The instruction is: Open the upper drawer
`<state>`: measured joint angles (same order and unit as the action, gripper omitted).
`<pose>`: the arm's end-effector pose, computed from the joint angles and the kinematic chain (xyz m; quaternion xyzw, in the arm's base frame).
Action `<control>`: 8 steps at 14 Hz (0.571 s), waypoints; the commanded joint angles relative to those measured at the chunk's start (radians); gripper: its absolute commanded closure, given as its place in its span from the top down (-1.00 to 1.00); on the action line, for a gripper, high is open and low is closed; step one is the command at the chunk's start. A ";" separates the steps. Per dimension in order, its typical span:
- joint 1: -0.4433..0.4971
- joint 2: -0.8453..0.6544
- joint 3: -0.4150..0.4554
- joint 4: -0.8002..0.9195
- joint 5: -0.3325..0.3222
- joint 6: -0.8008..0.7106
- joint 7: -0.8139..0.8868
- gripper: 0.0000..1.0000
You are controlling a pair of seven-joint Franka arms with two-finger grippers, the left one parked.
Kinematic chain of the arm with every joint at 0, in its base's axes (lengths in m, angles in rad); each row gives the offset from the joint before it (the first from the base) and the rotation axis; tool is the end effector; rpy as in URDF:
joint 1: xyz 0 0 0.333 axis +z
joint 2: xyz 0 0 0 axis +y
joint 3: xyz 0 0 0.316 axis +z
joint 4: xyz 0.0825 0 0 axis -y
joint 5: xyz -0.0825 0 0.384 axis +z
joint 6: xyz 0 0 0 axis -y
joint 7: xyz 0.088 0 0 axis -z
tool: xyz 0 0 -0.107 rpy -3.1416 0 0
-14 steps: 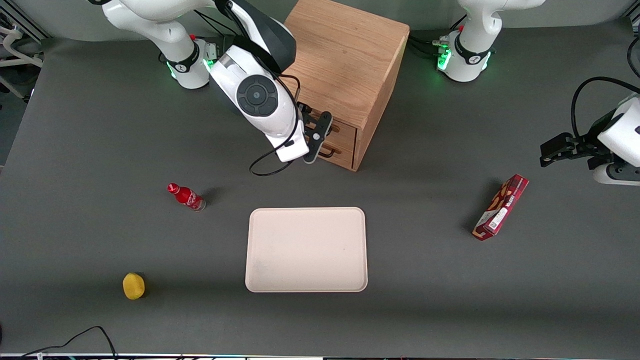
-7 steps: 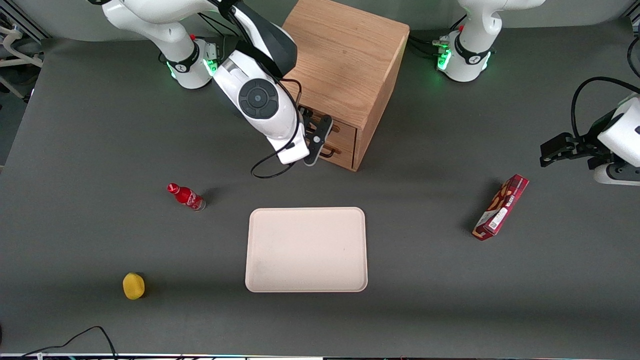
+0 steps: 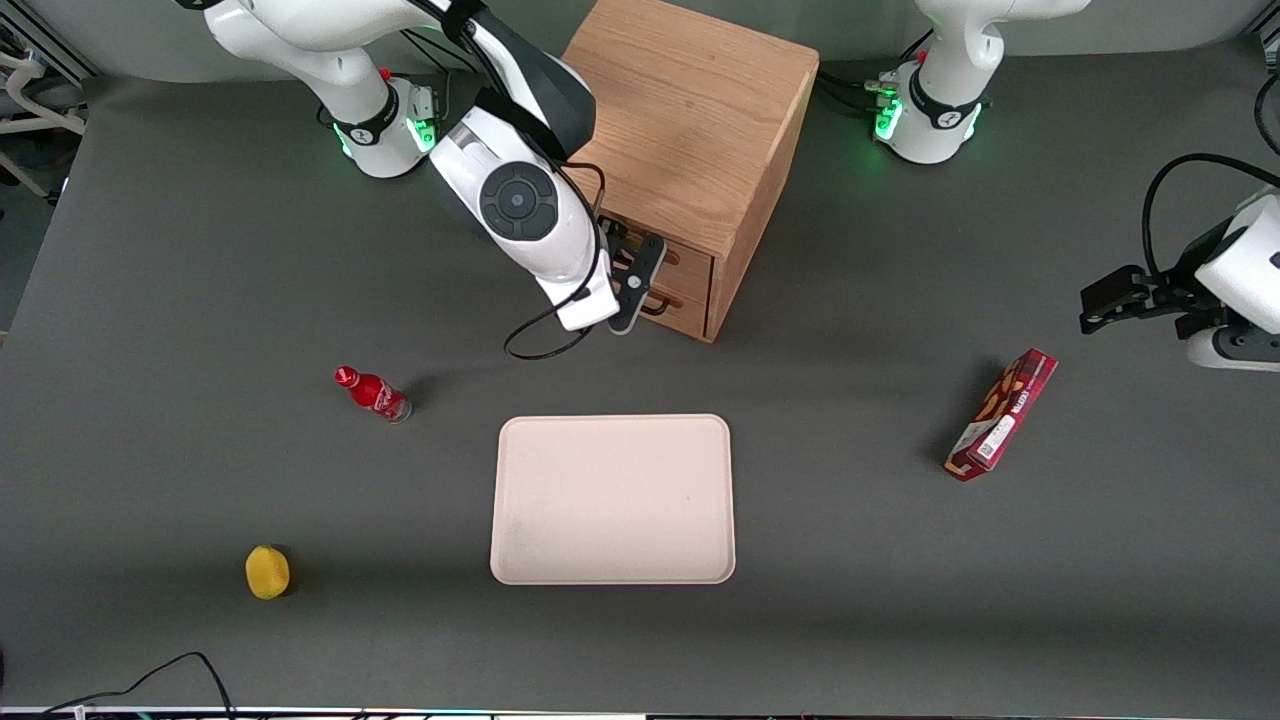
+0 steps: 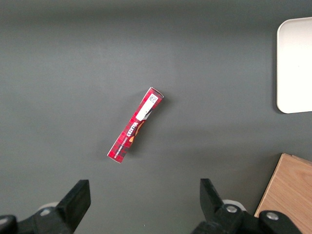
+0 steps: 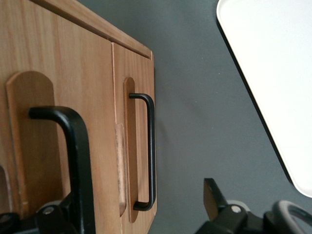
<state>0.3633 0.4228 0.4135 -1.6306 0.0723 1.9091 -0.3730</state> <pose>0.4834 0.4402 0.3849 -0.8458 -0.5176 0.0774 0.1033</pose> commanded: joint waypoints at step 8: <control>-0.027 0.007 -0.012 0.011 -0.069 0.036 -0.042 1.00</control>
<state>0.3511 0.4229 0.4077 -1.6320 0.0293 1.9309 -0.3763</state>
